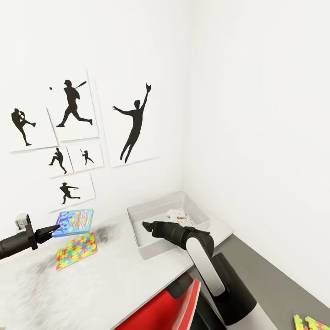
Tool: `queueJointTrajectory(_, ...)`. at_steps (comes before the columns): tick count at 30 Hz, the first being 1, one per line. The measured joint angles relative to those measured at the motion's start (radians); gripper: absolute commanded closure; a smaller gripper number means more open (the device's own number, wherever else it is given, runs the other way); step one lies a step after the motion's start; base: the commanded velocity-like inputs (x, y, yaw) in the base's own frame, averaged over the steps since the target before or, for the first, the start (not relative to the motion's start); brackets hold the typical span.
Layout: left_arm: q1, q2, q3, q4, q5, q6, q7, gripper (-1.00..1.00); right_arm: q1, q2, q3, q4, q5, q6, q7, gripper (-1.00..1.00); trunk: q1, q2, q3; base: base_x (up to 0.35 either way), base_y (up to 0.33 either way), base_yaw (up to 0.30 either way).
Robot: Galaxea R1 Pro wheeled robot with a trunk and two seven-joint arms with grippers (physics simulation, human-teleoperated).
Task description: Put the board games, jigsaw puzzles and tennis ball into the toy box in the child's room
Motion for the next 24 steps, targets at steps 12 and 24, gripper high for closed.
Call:
queueJointTrajectory(12,0.0,0.0,0.0,0.0,0.0,0.0,0.0,1.0,0.0,-0.005,0.0,0.002,0.005,-0.017,0.0,-1.0,0.0,0.0,0.0,0.026,0.0,0.0)
queueJointTrajectory(24,0.0,0.0,0.0,0.0,0.0,0.0,-0.001,1.0,0.0,-0.004,0.0,0.002,0.004,-0.019,-0.001,-1.0,0.0,0.0,0.0,0.0,0.0,0.0)
